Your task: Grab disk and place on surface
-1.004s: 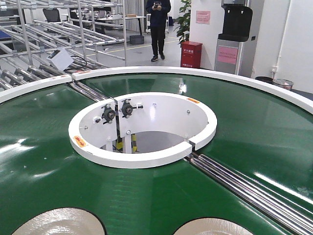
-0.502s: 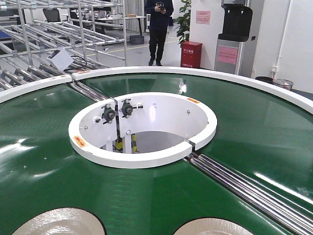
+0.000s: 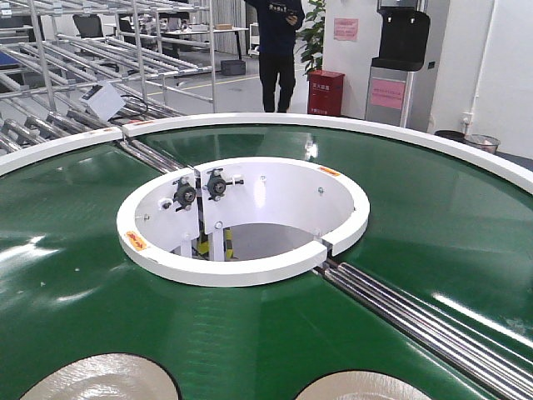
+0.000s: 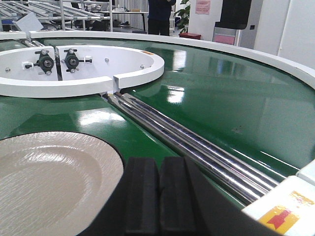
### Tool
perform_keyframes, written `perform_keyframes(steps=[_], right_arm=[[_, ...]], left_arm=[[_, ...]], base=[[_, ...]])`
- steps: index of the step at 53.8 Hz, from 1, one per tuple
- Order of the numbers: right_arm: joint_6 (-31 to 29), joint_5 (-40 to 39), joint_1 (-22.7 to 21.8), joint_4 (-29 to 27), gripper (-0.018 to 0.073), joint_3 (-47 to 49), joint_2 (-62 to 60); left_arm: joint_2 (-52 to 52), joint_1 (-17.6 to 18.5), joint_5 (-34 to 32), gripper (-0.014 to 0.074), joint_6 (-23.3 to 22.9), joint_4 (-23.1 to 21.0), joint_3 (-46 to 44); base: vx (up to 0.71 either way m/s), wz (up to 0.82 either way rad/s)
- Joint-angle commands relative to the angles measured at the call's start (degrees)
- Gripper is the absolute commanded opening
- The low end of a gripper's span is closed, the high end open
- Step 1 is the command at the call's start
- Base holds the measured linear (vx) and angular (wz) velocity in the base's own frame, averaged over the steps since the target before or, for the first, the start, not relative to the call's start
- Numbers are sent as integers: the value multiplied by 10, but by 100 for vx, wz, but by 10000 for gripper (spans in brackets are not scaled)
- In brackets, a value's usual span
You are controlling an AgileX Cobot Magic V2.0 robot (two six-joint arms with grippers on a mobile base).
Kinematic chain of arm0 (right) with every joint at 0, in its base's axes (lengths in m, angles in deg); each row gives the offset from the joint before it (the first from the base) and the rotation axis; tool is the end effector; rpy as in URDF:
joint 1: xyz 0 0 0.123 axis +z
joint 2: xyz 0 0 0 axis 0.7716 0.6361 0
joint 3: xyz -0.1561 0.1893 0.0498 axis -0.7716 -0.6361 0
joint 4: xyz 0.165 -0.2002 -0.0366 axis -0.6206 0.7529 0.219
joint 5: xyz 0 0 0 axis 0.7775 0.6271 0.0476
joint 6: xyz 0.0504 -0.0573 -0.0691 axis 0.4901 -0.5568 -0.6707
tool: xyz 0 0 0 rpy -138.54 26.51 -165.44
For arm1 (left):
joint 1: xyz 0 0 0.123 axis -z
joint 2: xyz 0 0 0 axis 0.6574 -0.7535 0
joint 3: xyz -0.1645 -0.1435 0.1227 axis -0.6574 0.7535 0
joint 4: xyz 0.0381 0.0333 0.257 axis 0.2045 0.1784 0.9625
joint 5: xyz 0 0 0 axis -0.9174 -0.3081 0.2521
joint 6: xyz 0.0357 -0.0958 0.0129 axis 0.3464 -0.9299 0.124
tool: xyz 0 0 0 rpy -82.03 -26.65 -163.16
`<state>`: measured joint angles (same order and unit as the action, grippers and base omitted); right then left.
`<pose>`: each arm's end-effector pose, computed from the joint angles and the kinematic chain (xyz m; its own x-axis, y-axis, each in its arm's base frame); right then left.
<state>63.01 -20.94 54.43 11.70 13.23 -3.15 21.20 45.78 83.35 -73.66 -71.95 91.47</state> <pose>0.1140 0.0053 0.1887 -0.0803 -0.0490 -0.9956 -0.0491 0.9978 -0.0451 0.1125 -0.0085 0.2140 0.1606 -0.0048 -0.9870 0.0744 0.9972 0.0073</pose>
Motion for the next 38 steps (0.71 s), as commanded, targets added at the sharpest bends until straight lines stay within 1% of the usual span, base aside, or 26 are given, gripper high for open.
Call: perform_keyframes(steps=[1,5,8,10,14,16,18,22,25,30,35,38], right_arm=[[-2,-68,-3,1,-8,-5,-4],[3,-121,-3,1,-8,-5,-4],[3,-159,-3,0,-8,0,-4],[6,-167,-3,-1,-8,18,-4],[10,-147,-3,-1,-8,83,-3],[9,-130,-3,-1,-8,124,2],[5,-113,-3,2,-8,169,12],[-11,-91,-3,10,-8,267,62],[-24,-86,-3,14,-8,322,108],[-25,-90,-3,13,-8,401,209],[-24,-92,-3,12,-8,450,291],[-15,-92,-3,12,-8,464,328]], left_arm=[[2,1,-147,-8,-5,-5,7],[2,1,-203,-8,-23,-14,5],[2,1,-196,-8,-35,-24,-15],[2,1,-169,-8,-35,-25,-38],[-4,1,-75,-8,-32,-22,-121],[-12,1,-32,-8,-22,-17,-168],[-36,1,12,-8,-2,-11,-226],[-100,1,60,-8,19,-8,-317],[-164,1,75,-8,20,-8,-372],[-265,1,82,-8,19,-14,-451],[-348,1,82,-8,19,-18,-500],[-388,1,80,-8,19,-18,-512]], base=[[0,0],[0,0],[0,0],[0,0],[0,0],[0,0],[0,0],[0,0],[0,0],[0,0],[0,0],[0,0]])
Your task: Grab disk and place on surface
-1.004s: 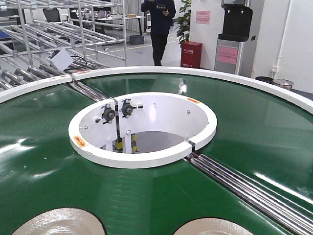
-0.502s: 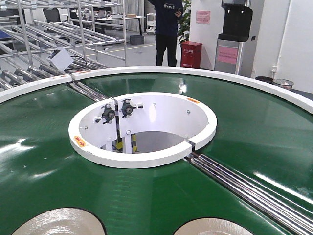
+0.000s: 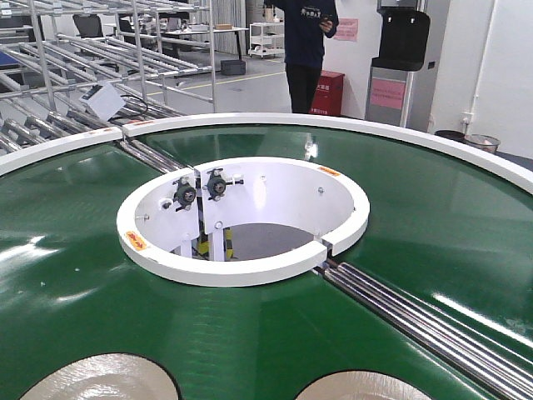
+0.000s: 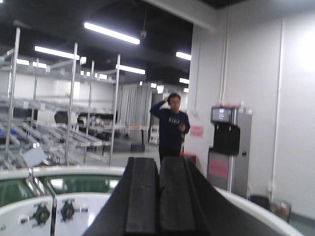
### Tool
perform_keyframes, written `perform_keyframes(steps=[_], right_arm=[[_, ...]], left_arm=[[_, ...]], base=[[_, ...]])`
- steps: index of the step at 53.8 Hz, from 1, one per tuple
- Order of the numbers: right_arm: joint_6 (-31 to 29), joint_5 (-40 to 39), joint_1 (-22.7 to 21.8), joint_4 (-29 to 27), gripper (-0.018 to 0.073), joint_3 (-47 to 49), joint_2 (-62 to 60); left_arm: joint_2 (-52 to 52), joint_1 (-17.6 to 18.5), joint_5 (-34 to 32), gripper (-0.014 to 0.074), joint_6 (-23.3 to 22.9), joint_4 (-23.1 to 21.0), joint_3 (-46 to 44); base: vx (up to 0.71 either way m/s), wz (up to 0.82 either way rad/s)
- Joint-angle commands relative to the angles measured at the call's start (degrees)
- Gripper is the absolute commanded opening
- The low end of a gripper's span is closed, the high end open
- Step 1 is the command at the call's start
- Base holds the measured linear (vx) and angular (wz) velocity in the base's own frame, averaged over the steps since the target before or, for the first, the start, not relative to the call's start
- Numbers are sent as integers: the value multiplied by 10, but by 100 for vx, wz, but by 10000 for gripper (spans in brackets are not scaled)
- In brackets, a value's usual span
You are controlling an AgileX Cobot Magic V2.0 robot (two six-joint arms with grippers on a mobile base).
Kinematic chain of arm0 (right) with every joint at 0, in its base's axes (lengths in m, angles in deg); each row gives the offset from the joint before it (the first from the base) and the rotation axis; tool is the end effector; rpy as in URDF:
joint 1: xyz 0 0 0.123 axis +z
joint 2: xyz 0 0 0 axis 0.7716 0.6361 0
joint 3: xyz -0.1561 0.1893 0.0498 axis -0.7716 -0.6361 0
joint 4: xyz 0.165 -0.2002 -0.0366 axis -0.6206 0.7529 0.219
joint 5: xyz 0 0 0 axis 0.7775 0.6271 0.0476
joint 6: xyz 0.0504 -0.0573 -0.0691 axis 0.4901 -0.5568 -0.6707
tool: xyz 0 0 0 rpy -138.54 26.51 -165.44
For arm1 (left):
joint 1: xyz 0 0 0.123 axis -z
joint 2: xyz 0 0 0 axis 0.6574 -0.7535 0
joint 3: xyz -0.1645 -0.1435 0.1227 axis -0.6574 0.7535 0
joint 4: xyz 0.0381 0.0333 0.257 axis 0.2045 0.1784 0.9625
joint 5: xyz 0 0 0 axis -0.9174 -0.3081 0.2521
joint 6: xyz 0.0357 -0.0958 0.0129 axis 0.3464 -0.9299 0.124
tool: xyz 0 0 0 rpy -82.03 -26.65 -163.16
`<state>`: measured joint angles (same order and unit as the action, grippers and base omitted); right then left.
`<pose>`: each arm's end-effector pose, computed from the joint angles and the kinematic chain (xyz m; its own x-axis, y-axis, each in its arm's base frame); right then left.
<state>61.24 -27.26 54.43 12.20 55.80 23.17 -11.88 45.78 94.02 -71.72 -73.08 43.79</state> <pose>0.1301 0.0082 0.4057 0.3086 -0.0635 -0.9491 -0.0365 0.9962 -0.0785 0.1522 -0.0132 0.4146 0.2295 0.0039 -0.9733 0.0842 0.9962 0.0238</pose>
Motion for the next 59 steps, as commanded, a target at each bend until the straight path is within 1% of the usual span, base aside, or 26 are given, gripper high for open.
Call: perform_keyframes(steps=[1,12,17,22,24,28,32,36,39,42,43,45,48,59], right_arm=[[4,-29,-3,7,-8,43,79],[3,-26,-3,6,-4,46,175],[4,-23,-3,3,17,46,190],[4,-23,-3,-3,76,46,191],[4,-23,-3,-3,116,46,191],[4,-23,-3,-4,205,46,191],[4,-12,-3,-4,352,47,191],[4,-10,-4,-4,494,47,191],[3,-11,-4,-4,627,47,191],[3,-12,-4,-4,714,47,191],[3,-12,-4,-4,731,47,191],[3,-12,-4,-4,729,47,191],[3,-12,-4,-4,728,47,191],[3,-12,-4,-4,687,47,191]], left_arm=[[-67,1,-27,-8,0,-7,-37],[-158,1,-29,2,0,-7,-40],[-184,1,-29,41,-12,-7,-40],[-197,1,-29,109,-31,-7,-40],[-201,1,-28,145,-39,-7,-40],[-206,1,-28,251,-44,-7,-40],[-207,1,-29,358,-44,-7,-40],[-208,1,-29,490,-44,-7,-40],[-209,1,-29,564,-44,-7,-40],[-210,1,-29,626,-44,-7,-40],[-210,1,-30,636,-44,-7,-40],[-210,1,-34,657,-44,-7,-40],[-210,1,-40,667,-44,-7,-40],[-209,2,-80,634,-44,-7,-40]], base=[[0,0],[0,0],[0,0],[0,0],[0,0],[0,0],[0,0],[0,0],[0,0],[0,0],[0,0],[0,0],[0,0],[0,0]])
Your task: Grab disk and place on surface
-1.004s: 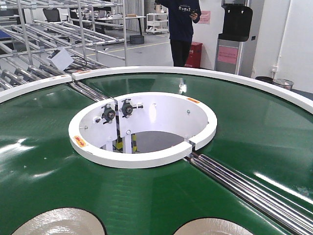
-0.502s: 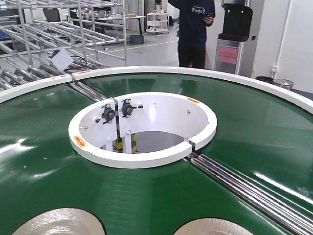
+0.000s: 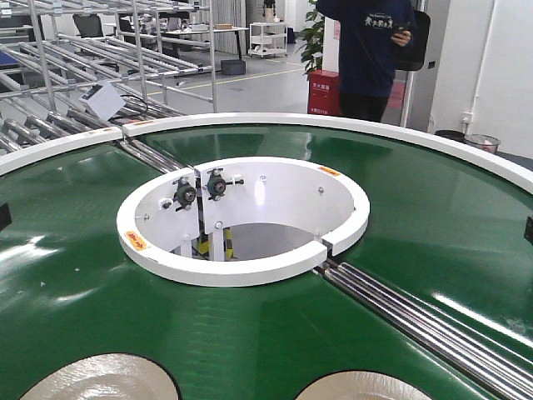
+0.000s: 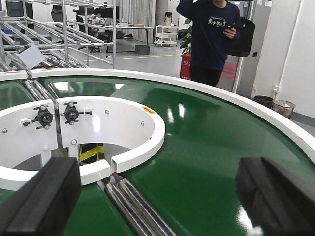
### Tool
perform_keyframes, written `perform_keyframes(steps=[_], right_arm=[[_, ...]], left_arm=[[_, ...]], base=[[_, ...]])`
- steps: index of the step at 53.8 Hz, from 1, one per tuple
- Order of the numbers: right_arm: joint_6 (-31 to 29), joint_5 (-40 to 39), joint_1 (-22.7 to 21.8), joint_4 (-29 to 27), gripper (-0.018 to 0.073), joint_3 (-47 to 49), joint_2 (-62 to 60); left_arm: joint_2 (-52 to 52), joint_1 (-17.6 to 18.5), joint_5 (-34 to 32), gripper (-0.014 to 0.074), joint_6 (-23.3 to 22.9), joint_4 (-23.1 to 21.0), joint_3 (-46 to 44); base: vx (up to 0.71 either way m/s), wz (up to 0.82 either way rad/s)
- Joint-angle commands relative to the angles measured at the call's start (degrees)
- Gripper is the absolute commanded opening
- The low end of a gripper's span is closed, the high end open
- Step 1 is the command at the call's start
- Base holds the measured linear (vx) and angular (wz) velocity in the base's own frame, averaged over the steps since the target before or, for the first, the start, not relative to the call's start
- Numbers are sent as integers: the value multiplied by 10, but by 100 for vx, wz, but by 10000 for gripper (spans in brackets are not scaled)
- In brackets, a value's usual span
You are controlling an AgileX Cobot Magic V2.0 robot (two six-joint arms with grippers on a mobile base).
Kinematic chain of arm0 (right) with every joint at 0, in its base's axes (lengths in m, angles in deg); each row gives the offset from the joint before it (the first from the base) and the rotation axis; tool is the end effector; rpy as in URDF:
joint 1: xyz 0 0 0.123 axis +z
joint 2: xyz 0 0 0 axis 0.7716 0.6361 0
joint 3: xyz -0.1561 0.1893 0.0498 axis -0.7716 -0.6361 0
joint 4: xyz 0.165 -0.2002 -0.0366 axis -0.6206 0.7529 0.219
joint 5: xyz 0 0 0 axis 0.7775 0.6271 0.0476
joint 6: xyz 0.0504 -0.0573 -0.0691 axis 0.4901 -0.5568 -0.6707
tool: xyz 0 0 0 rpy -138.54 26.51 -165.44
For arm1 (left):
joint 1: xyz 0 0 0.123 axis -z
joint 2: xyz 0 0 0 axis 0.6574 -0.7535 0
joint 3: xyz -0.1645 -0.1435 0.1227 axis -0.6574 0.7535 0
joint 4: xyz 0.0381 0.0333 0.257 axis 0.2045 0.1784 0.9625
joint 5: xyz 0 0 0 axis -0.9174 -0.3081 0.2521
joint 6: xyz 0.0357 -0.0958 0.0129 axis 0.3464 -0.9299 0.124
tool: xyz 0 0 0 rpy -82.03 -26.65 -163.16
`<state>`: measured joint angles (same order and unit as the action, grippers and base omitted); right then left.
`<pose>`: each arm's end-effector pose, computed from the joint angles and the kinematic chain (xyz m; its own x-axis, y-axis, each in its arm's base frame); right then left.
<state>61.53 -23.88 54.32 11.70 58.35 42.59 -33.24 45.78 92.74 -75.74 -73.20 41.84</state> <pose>0.2152 0.0127 0.3565 -0.0389 -0.0729 -0.9966 -0.0543 0.9960 -0.0707 0.2478 -0.0209 0.3536 -0.0901 -0.0426 -0.9950 0.0834 0.9953 -0.0502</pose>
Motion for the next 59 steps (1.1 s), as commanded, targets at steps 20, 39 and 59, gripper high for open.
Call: perform_keyframes(steps=[20,39,59], right_arm=[[1,-39,-3,-23,533,22,-3],[-74,205,-1,-294,532,80,87],[-385,477,-2,-693,532,165,294]], left_arm=[[5,2,-38,512,-16,-6,-21],[-67,30,265,512,176,-330,-96],[-245,-65,383,512,397,-649,-104]], base=[[0,0],[0,0],[0,0]])
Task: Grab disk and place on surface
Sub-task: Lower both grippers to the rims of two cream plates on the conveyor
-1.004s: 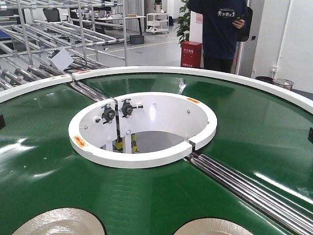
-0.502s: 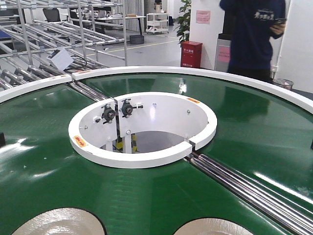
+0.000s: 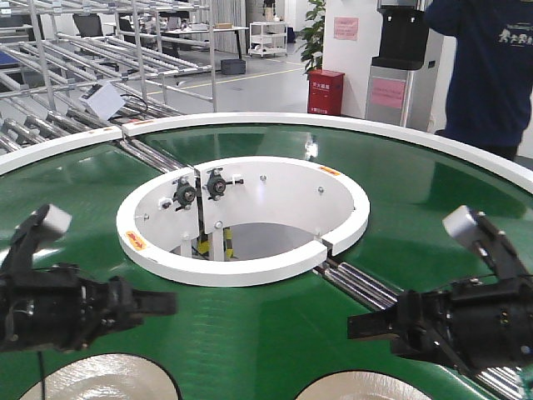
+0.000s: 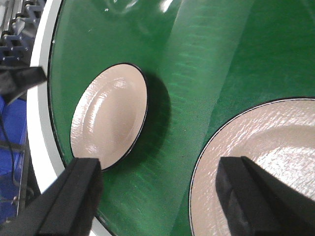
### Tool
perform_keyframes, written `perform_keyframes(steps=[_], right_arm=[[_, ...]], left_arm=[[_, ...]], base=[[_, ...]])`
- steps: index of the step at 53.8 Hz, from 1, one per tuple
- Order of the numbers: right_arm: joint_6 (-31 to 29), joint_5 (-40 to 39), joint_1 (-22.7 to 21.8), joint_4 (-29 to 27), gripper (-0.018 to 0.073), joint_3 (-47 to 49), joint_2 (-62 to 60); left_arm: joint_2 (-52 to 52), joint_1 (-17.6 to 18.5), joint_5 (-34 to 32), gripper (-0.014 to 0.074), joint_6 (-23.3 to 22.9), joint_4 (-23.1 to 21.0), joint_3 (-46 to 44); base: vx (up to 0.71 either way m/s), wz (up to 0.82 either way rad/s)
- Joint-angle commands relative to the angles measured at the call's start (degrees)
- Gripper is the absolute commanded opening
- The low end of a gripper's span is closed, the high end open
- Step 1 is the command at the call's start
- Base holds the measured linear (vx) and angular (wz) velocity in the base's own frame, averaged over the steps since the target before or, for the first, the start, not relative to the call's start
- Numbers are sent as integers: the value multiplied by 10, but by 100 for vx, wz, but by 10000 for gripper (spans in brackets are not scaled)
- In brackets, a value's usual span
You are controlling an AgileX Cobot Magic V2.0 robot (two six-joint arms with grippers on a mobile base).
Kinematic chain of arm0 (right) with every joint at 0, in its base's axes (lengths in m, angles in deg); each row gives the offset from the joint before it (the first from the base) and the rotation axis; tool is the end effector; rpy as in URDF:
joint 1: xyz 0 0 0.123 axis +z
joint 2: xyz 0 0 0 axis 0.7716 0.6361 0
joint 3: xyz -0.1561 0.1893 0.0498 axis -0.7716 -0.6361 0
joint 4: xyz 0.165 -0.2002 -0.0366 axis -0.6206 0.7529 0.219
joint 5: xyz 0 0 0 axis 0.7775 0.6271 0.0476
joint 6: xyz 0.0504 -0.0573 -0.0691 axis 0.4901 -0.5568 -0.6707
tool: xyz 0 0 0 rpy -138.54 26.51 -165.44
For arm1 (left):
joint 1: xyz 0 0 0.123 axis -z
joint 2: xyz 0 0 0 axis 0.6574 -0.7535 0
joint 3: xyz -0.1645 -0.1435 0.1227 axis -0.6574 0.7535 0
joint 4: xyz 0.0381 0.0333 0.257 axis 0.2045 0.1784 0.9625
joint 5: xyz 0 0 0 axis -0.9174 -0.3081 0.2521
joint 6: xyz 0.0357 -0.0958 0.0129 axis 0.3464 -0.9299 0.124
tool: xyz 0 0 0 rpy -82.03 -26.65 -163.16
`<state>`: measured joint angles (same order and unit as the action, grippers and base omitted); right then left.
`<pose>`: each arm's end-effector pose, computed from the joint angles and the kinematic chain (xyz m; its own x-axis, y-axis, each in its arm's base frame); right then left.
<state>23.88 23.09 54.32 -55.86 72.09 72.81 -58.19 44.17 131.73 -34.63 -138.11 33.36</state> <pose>0.2797 0.0886 0.2764 -0.8264 0.0993 -0.5543 -0.3396 0.6972 0.6313 0.3053 -0.0826 0.2701 -0.7342 -0.2251 -0.6405 0.3327 0.7032 -0.6284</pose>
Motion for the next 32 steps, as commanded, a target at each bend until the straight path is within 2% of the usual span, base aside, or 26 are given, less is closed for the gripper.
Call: perform_keyframes(steps=[1,8,13,20,32], right_arm=[[-6,7,-2,-8,532,28,-9],[8,7,-2,30,532,28,-19],[11,9,-2,34,532,28,-24],[11,22,-2,33,532,28,-24],[11,50,-2,37,532,28,-24]], left_arm=[[0,-68,-3,512,-21,16,-19],[-30,-190,25,512,-53,106,-19],[-62,-244,47,512,-52,156,-19],[-106,-258,53,512,-29,199,-19],[-173,-257,95,512,32,177,-19]], base=[[0,0],[0,0],[0,0],[0,0],[0,0]])
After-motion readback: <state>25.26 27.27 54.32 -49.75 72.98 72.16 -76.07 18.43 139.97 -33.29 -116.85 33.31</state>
